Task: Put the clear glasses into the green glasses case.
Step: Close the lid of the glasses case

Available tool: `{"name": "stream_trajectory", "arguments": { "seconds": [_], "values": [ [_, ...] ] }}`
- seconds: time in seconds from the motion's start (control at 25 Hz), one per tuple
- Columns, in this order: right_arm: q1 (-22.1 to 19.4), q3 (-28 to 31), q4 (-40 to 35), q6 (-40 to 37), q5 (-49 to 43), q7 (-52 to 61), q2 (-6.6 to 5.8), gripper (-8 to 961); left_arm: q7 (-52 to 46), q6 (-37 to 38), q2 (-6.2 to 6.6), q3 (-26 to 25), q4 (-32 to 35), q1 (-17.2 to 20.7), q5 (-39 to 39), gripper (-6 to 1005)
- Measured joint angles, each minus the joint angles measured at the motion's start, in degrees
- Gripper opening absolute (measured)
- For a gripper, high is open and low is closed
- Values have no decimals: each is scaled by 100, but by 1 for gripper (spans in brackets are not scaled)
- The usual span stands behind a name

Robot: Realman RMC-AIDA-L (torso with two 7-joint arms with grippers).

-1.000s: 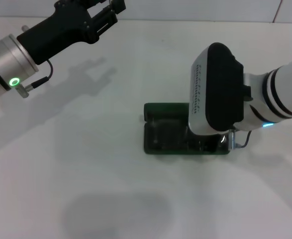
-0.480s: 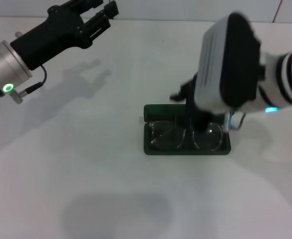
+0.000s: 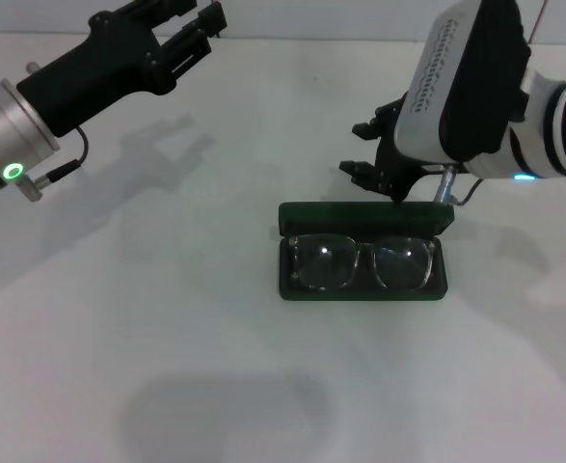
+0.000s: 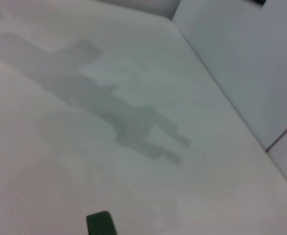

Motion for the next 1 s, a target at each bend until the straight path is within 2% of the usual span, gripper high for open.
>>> {"name": "stream_trajectory", "arguments": {
  "seconds": [0.64,1.0],
  "values": [
    [-124,-241,-245,-361,5,0,21,387,0,-1,26,-9,-1,13,0,522],
    [-402,133,-534,-124,270,-43,24,386,-90,-4,81,-4,-36,128,117,522]
  ]
}}
